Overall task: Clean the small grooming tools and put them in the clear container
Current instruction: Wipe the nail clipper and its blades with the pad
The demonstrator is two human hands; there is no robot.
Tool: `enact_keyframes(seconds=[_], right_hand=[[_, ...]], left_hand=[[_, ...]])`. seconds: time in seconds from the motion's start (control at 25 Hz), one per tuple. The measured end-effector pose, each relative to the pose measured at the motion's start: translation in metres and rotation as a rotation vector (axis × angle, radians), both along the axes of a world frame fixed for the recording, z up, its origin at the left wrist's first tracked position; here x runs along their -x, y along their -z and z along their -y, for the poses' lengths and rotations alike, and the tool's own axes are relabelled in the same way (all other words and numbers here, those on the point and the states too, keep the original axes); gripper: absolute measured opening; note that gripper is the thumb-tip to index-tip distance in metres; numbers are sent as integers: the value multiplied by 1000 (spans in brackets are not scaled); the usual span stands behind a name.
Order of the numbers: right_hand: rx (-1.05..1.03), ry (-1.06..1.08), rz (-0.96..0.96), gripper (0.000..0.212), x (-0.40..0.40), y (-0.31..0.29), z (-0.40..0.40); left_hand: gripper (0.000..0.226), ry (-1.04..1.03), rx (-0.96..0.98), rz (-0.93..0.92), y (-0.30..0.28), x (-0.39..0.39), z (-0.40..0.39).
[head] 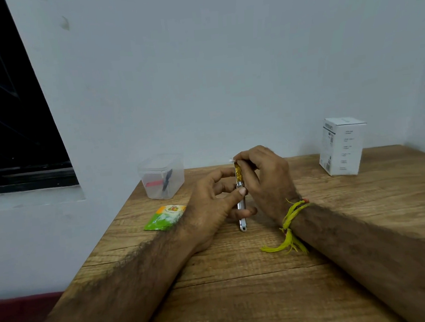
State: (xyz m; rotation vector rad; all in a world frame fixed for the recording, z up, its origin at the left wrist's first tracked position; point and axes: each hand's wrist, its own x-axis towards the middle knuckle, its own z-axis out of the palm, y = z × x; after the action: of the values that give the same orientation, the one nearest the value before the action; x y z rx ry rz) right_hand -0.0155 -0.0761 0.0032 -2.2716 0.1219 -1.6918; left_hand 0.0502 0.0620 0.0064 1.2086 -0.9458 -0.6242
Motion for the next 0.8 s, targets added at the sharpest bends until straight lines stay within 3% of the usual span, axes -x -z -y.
enact_keyframes(seconds=[0.8], right_hand=[[2,-33,-16,13,2,1,1]], left_hand=[[38,13,17,39,3,-6,0]])
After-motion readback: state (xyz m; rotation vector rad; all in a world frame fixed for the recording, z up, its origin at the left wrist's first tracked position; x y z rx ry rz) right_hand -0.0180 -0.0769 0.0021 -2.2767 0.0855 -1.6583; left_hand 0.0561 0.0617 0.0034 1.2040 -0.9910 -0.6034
